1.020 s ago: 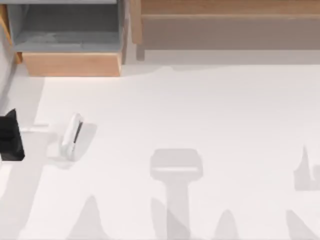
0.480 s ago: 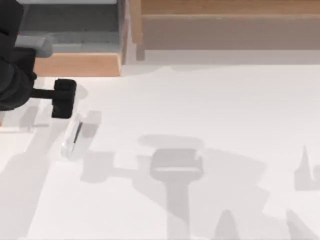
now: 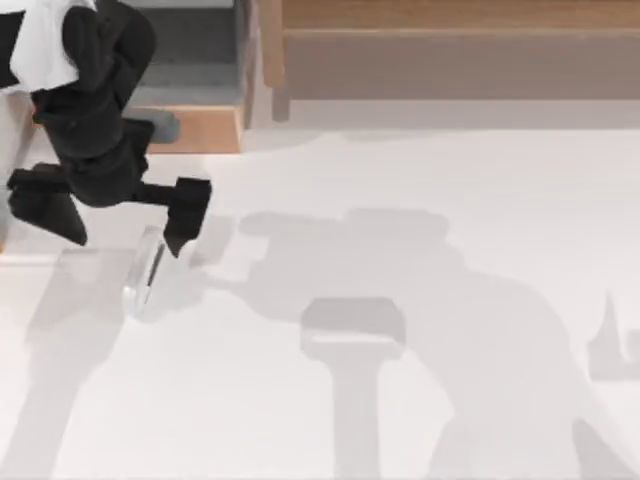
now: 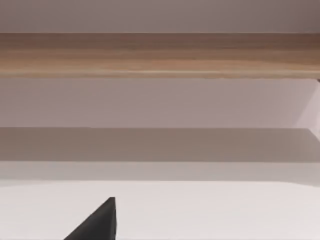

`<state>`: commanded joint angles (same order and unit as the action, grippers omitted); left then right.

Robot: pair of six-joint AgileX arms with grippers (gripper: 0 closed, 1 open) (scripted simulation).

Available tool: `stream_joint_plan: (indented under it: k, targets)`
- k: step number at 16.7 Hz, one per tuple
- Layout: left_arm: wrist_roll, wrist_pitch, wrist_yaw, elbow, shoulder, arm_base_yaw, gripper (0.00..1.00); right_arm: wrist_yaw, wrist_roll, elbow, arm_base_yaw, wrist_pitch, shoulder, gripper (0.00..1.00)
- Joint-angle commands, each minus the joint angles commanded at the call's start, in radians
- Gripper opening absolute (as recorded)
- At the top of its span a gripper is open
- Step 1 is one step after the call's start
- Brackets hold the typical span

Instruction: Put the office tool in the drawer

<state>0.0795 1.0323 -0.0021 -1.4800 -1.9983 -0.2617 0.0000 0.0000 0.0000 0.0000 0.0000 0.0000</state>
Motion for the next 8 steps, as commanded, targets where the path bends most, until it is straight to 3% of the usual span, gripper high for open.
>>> stream_joint_plan:
  k: [8]
  targets:
    - [-0.002,-0.002,0.000,-0.009,-0.032,-0.001,1.00,0.000,0.000,0.000,0.000,0.000,0.000,1.00]
